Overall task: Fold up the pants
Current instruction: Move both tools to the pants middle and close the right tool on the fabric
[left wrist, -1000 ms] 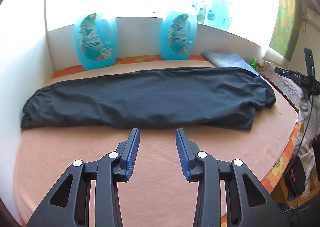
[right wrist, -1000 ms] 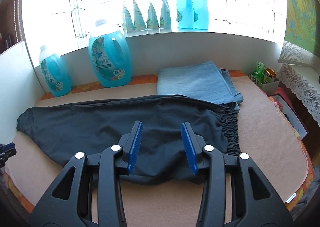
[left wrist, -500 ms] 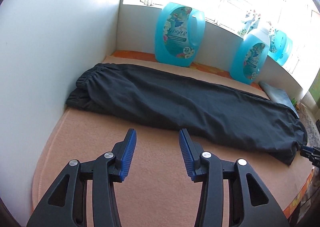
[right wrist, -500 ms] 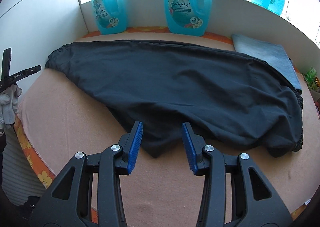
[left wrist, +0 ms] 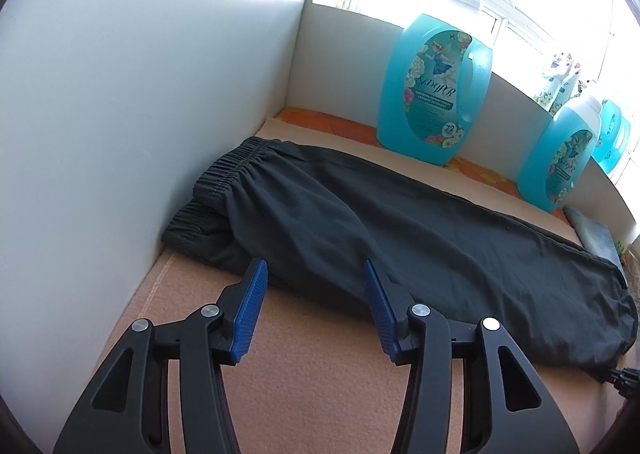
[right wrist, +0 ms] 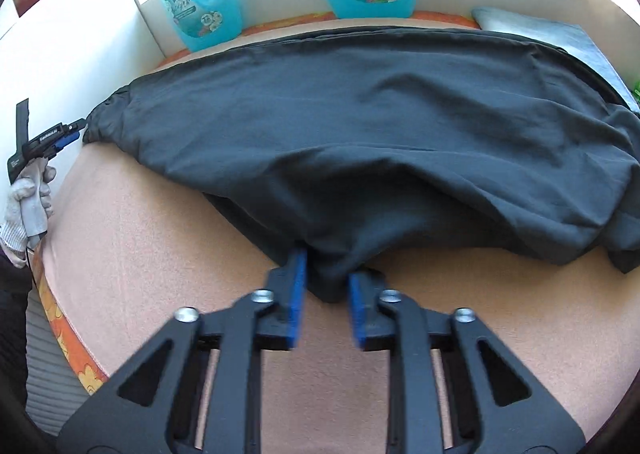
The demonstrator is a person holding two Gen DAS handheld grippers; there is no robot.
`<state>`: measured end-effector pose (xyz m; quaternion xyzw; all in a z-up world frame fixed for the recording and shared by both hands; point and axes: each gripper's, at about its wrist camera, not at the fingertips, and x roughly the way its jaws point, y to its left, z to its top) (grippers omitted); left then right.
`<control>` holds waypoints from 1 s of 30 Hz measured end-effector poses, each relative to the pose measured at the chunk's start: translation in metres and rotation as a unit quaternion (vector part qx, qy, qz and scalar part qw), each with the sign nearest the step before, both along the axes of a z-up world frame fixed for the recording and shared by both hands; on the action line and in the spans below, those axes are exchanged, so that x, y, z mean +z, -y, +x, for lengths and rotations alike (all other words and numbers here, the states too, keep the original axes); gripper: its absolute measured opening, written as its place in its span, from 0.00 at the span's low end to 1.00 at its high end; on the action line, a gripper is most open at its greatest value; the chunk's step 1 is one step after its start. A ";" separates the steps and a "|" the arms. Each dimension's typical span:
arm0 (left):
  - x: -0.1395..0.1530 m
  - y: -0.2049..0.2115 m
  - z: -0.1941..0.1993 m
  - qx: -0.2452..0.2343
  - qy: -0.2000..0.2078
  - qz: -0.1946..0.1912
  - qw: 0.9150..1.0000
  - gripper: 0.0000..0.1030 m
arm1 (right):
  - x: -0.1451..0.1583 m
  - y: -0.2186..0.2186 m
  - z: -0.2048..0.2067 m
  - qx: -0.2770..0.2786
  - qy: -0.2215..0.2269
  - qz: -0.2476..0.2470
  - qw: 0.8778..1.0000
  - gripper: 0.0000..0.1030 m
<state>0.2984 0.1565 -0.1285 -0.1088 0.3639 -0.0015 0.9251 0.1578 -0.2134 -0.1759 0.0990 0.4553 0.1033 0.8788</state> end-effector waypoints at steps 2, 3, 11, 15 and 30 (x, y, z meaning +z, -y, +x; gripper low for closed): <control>-0.003 0.001 0.005 0.002 -0.002 0.015 1.000 0.47 | 0.012 -0.002 -0.001 0.007 0.012 0.019 1.000 0.04; -0.004 0.002 0.007 0.003 -0.002 0.028 1.000 0.47 | 0.022 -0.001 -0.004 0.008 0.023 0.031 0.999 0.04; -0.005 0.003 0.015 0.008 0.003 0.067 0.998 0.47 | 0.089 0.036 -0.018 -0.025 0.088 0.100 0.991 0.03; -0.003 0.003 0.012 0.001 0.002 0.074 0.997 0.47 | 0.055 0.026 -0.015 -0.013 0.020 0.064 0.998 0.03; 0.004 -0.009 -0.003 0.006 0.004 0.068 0.998 0.47 | 0.038 0.024 0.015 -0.032 0.003 -0.079 0.996 0.03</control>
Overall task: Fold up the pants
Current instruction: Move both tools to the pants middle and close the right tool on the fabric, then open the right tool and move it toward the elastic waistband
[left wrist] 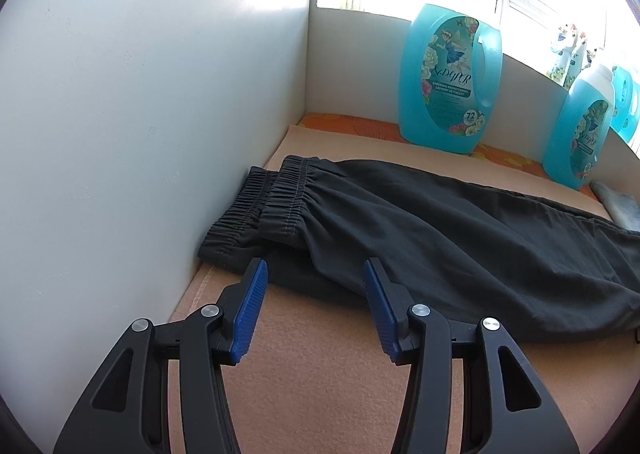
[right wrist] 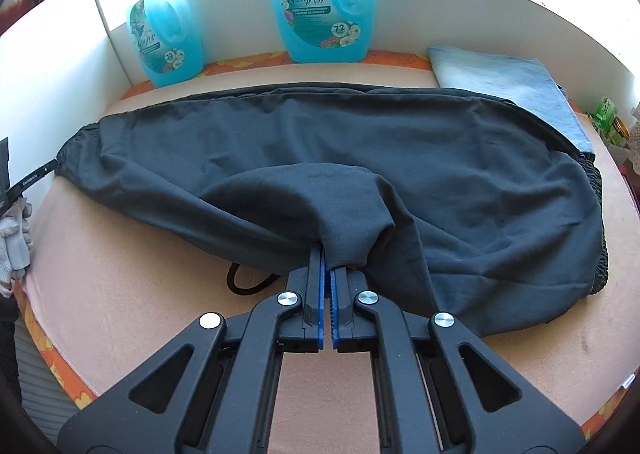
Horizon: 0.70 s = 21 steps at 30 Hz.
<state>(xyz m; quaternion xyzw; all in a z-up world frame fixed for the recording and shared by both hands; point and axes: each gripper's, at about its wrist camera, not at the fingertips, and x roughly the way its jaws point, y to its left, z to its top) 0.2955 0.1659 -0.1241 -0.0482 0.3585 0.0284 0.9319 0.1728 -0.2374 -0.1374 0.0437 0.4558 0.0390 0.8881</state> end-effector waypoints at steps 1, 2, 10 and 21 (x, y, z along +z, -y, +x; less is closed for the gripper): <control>0.000 0.000 -0.001 -0.001 0.001 -0.003 1.000 0.47 | -0.003 -0.005 -0.001 0.019 -0.018 0.001 1.000 0.03; 0.001 -0.001 -0.003 -0.003 0.002 -0.004 1.000 0.47 | -0.003 -0.009 -0.005 0.030 -0.024 0.000 0.999 0.03; 0.009 -0.003 -0.015 -0.005 0.017 -0.027 0.999 0.47 | 0.040 -0.037 -0.021 0.099 -0.003 0.031 0.995 0.12; 0.013 -0.005 -0.005 -0.013 0.017 -0.044 0.999 0.47 | 0.119 -0.128 0.056 0.201 0.056 0.038 0.977 0.24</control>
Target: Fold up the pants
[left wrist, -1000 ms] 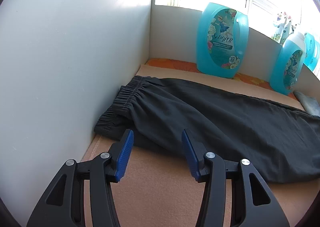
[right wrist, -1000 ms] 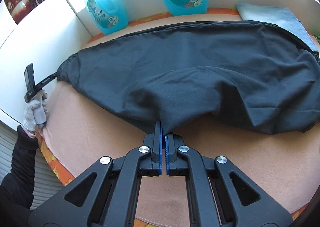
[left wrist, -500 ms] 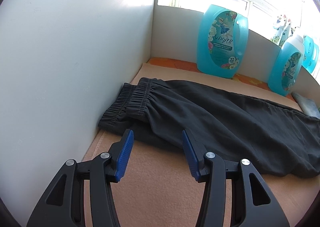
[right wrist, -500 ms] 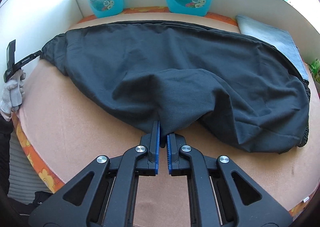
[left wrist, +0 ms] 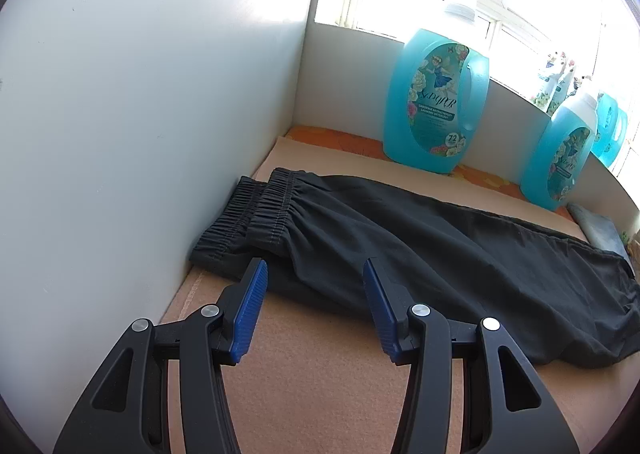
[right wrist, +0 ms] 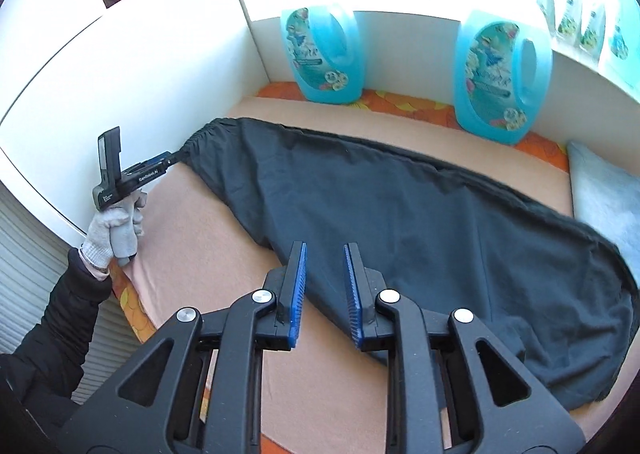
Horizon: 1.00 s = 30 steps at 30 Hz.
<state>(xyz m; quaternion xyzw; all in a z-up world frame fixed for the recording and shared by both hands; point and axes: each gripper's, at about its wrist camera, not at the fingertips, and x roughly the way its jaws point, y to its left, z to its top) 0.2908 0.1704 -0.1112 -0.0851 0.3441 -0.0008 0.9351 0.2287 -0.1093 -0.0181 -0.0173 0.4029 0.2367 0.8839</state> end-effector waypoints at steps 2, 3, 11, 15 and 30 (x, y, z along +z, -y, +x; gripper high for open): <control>-0.003 0.002 0.006 -0.001 -0.006 0.003 1.000 0.47 | 0.004 -0.027 0.026 0.018 0.021 -0.012 1.000 0.34; -0.005 0.003 0.008 -0.001 -0.009 0.007 1.000 0.47 | 0.004 -0.040 0.040 0.027 0.030 -0.017 0.999 0.36; -0.018 -0.002 0.021 0.012 -0.022 0.011 1.000 0.47 | -0.042 -0.128 0.165 0.077 0.012 -0.052 0.996 0.36; -0.019 -0.009 0.023 0.023 -0.024 -0.001 0.999 0.47 | -0.069 -0.172 0.197 0.115 -0.005 -0.065 0.991 0.36; -0.017 -0.003 0.043 0.023 -0.022 0.032 0.999 0.21 | -0.139 -0.243 0.234 0.150 -0.038 -0.118 0.981 0.09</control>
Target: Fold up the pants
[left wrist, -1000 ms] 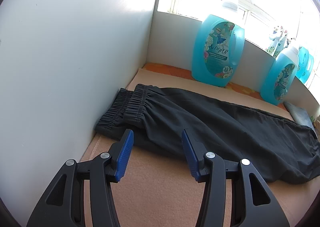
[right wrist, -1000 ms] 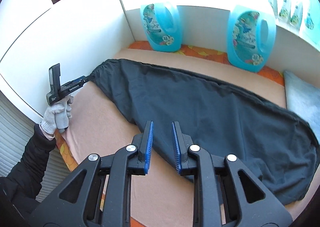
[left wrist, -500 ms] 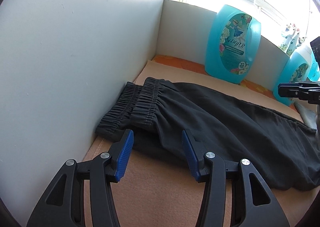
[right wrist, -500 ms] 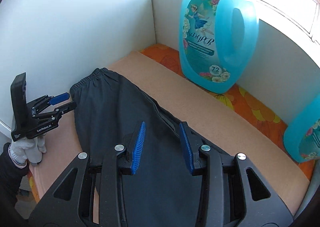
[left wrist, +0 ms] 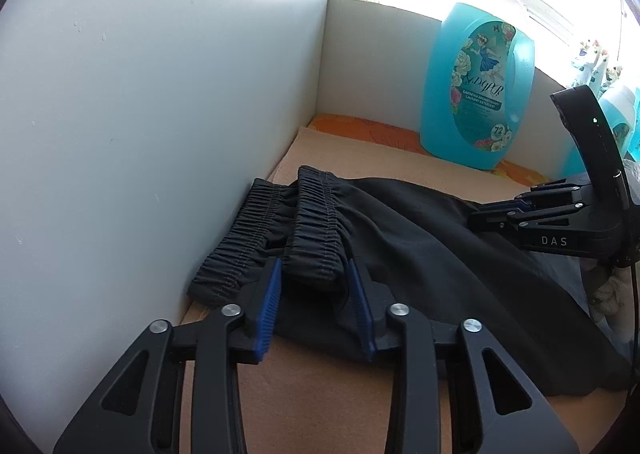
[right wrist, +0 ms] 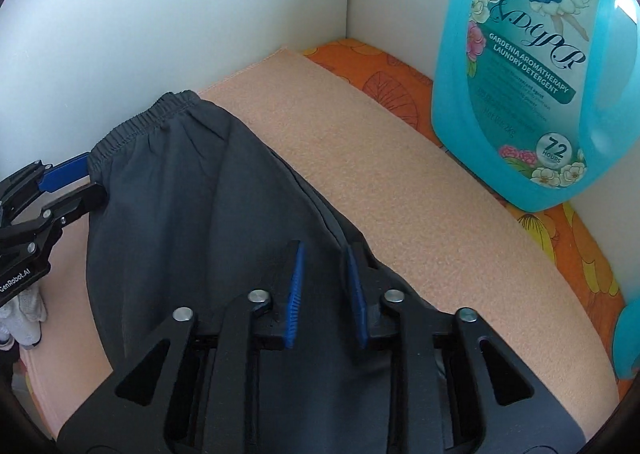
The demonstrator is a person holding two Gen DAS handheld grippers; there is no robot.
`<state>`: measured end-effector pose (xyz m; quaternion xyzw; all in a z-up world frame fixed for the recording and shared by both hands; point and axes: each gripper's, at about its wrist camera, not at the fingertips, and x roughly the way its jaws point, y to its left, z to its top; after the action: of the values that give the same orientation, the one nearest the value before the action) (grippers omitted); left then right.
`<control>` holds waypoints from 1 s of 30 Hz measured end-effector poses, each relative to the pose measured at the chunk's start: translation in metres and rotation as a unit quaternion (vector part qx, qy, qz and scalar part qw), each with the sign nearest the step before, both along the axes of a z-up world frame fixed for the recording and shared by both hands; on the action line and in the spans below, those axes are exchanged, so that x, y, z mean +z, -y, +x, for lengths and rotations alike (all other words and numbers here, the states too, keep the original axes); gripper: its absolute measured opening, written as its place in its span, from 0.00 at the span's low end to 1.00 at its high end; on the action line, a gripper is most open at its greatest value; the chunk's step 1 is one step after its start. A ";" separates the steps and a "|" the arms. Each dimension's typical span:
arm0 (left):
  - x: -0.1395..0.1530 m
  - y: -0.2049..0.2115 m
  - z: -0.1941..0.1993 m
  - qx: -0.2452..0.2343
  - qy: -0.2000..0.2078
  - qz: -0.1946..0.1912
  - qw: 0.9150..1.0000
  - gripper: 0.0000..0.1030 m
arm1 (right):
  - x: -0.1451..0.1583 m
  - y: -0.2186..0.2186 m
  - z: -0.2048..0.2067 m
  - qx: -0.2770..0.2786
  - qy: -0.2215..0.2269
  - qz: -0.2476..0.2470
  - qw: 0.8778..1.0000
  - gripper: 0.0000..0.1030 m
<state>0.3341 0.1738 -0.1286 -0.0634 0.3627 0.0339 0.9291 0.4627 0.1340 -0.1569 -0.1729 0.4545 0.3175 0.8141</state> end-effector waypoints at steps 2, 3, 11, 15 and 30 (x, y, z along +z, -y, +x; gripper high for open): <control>0.002 0.002 -0.001 -0.006 0.007 0.007 1.000 0.09 | 0.002 -0.003 -0.005 0.003 0.018 -0.005 1.000 0.06; 0.003 0.002 -0.001 -0.008 0.010 0.009 1.000 0.10 | 0.004 -0.005 -0.007 0.002 0.028 -0.006 1.000 0.04; 0.007 -0.005 -0.009 -0.005 0.023 0.020 1.000 0.09 | 0.030 -0.021 -0.014 0.008 0.084 -0.003 0.996 0.03; 0.013 0.000 -0.014 -0.005 0.036 0.058 0.998 0.07 | 0.038 -0.032 -0.016 0.007 0.093 0.010 0.996 0.03; 0.011 0.008 -0.071 -0.043 0.009 0.005 0.999 0.28 | 0.036 -0.105 -0.026 0.059 -0.048 0.104 0.992 0.43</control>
<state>0.2630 0.1655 -0.1172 -0.0435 0.3561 -0.0047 0.9334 0.4371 0.2392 -0.1205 -0.0985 0.4462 0.4189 0.7847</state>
